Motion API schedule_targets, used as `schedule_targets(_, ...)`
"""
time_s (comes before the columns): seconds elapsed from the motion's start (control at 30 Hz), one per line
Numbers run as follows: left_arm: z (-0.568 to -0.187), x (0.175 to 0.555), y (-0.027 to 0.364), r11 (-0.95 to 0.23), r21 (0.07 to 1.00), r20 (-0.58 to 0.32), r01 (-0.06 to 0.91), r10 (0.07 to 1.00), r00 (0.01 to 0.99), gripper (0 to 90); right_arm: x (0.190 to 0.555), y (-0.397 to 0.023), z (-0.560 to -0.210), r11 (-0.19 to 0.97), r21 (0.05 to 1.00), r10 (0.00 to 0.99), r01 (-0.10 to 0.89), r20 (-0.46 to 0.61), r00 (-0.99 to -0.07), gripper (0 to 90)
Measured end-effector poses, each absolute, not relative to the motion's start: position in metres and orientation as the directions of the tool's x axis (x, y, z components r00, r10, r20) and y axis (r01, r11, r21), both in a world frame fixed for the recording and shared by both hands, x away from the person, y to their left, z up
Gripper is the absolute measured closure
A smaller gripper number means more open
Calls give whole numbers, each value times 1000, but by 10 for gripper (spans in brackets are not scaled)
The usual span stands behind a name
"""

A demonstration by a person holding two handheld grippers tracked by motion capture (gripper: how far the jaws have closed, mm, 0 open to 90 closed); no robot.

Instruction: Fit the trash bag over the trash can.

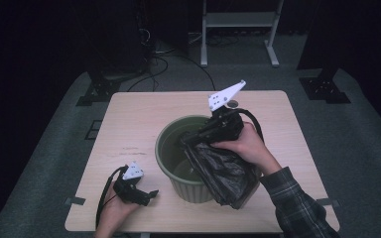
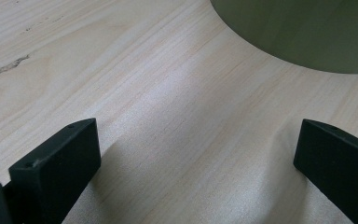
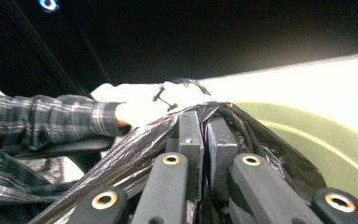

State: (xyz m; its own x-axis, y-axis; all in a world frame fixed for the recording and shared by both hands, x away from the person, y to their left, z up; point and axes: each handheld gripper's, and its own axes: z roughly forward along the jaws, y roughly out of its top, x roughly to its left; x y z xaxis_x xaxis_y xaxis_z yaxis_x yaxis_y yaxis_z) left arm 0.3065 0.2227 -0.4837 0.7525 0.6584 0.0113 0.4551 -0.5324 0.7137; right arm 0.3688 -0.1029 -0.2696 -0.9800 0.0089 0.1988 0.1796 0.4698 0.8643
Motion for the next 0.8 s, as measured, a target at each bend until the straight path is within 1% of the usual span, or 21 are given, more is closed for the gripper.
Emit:
schedule_targets(0.07,-484,307,223,-533,713,12,455,658,753,0,369,-112,-272,471,862,32,190,199,-980,842)
schedule_targets(0.1,-484,307,223,-533,713,12,455,658,753,0,369,-115,-273,475,858,42,195,199,-979,817)
schedule_targets(0.17,-484,307,223,-533,713,12,455,658,753,0,369,-121,-275,488,849,62,204,199,-978,738)
schedule_targets(0.27,-484,306,223,-532,714,11,455,659,752,0,367,-129,-276,498,843,92,204,183,-979,660)
schedule_targets(0.47,-484,307,223,-533,713,12,455,658,752,0,360,-152,-279,507,836,158,212,152,-976,544)
schedule_targets(0.5,-484,307,223,-533,713,12,455,658,753,0,360,-152,-279,507,836,158,212,152,-976,544)
schedule_targets(0.6,-484,307,223,-533,713,12,455,658,753,0,357,-163,-280,498,838,185,224,149,-971,500)
schedule_targets(0.7,-484,307,223,-533,713,12,455,658,753,0,355,-174,-281,490,841,196,228,149,-969,489)
schedule_targets(0.77,-484,307,223,-533,713,13,455,658,753,0,352,-181,-283,481,846,208,230,145,-967,496)
schedule_targets(0.8,-484,307,223,-533,713,12,455,658,752,0,352,-184,-283,478,846,212,235,148,-966,536)
